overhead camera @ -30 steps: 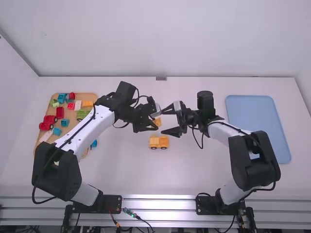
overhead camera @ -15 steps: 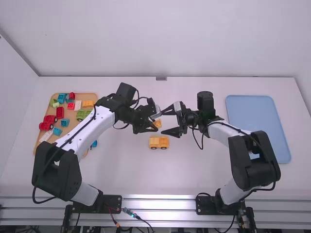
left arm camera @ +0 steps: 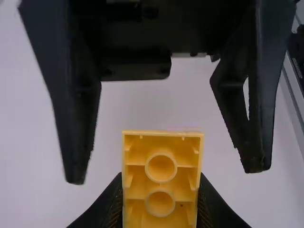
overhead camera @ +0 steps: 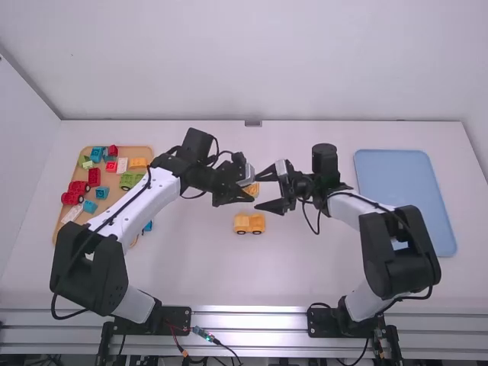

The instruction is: Assemble lego blocks to make yellow taxi

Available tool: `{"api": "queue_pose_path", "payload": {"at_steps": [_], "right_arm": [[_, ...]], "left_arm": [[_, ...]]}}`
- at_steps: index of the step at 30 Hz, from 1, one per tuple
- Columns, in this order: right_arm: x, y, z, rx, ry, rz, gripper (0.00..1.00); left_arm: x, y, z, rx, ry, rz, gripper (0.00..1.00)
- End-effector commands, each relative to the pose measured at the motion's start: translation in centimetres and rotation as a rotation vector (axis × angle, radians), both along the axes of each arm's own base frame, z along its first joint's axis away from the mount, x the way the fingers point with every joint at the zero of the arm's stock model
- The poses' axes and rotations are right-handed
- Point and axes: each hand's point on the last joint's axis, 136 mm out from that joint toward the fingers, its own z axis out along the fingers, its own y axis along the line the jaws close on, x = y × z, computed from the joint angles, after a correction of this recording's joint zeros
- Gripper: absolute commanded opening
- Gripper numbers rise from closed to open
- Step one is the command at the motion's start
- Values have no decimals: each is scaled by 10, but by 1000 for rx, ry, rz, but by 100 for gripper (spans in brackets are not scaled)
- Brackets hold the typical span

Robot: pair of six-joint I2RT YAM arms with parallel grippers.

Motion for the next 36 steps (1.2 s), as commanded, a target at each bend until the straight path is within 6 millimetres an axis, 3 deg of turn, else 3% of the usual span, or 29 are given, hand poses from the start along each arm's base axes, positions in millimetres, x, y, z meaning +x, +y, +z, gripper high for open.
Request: {"api": "queue_pose_path", "payload": {"at_steps": [1,8,15,23,36], "right_arm": [[-6,-4,9,27,-28,29,78],[5,-2,20,22,-32,-7,75],[12,-1,22,14,-23,-42,71],[24,-13,22,4,19,-100,73],[25,-13,22,8,-4,-100,62]], "left_arm": [[-10,-6,5,-78,21,-43,2],[-13,-14,5,-171,-26,-95,2],[-3,-15,11,-198,-1,-43,2],[2,-6,22,-206,-52,-23,2],[4,-7,35,-228,-103,-31,2]]}}
